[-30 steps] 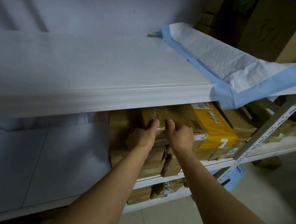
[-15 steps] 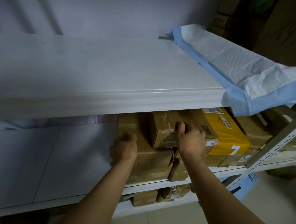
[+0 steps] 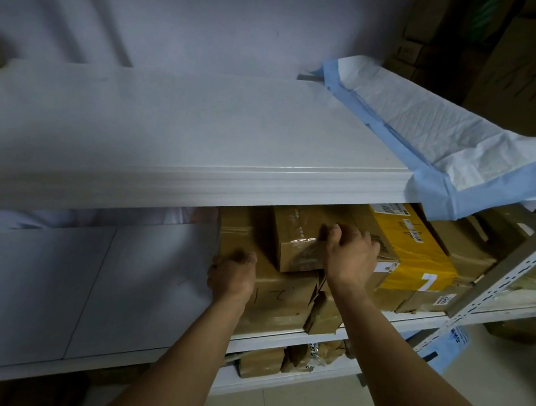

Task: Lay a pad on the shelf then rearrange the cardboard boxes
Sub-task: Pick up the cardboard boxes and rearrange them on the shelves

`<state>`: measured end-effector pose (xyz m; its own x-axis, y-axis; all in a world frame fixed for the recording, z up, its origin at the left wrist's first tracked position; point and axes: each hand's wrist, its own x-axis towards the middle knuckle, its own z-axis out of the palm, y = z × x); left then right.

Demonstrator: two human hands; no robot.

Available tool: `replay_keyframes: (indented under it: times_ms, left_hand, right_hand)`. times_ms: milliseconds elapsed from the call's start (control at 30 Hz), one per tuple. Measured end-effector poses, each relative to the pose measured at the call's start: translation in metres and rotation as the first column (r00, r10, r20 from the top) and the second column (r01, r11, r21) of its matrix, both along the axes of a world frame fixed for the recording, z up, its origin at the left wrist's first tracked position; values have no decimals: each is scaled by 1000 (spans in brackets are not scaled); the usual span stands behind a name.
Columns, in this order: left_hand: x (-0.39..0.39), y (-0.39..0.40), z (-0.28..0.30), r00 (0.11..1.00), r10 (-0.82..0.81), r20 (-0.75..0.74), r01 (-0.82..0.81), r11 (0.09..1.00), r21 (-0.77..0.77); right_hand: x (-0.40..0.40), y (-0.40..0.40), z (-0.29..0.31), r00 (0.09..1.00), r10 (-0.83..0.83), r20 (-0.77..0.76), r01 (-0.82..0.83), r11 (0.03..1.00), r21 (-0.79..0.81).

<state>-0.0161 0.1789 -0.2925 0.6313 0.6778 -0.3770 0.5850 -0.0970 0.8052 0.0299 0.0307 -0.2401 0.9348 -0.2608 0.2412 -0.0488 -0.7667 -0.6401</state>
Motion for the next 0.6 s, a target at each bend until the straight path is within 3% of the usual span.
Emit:
replay_keyframes:
  times_ms: [133, 267, 467, 600]
  left_hand:
    - [-8, 7, 12, 997, 14, 75, -12, 1000, -28]
    - [-26, 21, 42, 990, 21, 143, -27, 999, 43]
    - [-74, 69, 93, 943, 41, 330, -83, 990, 114]
    - [-123, 124, 132, 903, 118, 412, -226, 948, 224]
  right_hand:
    - [-13, 10, 7, 992, -49, 118, 28, 984, 176]
    - [-42, 38, 19, 986, 60, 154, -117, 913, 390]
    - [-81, 107, 43, 937, 234, 259, -334, 815, 474]
    - [-113, 167, 81, 864, 330, 381, -491, 722, 488]
